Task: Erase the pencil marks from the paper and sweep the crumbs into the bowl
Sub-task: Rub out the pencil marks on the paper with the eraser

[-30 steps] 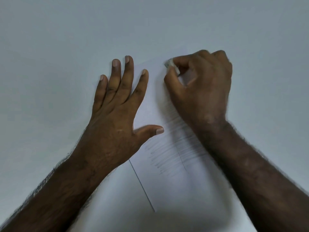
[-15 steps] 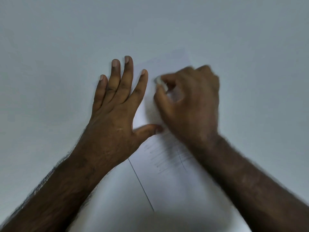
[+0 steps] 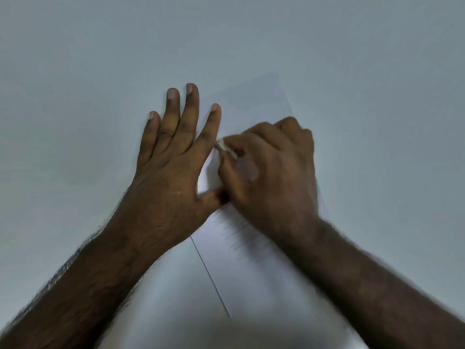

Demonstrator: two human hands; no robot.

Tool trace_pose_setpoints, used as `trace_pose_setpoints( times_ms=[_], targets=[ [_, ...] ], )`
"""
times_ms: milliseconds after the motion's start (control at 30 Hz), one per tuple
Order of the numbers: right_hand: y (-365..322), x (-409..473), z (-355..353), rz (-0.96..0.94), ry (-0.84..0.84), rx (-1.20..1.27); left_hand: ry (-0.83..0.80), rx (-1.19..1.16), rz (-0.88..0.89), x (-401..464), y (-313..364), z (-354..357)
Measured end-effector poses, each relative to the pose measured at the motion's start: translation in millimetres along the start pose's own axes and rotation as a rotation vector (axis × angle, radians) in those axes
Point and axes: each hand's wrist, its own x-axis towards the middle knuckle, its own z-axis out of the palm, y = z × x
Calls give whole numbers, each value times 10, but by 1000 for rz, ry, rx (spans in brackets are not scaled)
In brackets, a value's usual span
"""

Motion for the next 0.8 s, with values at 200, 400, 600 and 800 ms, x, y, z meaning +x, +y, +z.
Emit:
trace_pose_setpoints(
  times_ms=[200,400,600,800],
  targets=[
    [394,516,-23,148,123,-89,-28,75,18,30,-24,-7],
    [144,135,-153,120,35,27,29,15,24,1,-25,25],
    [170,-6,-43,125,26,44,71,31,36,-92,-53,14],
    [222,67,-17,167,90,81,-22,72,-57,-494,-60,-46]
  ],
)
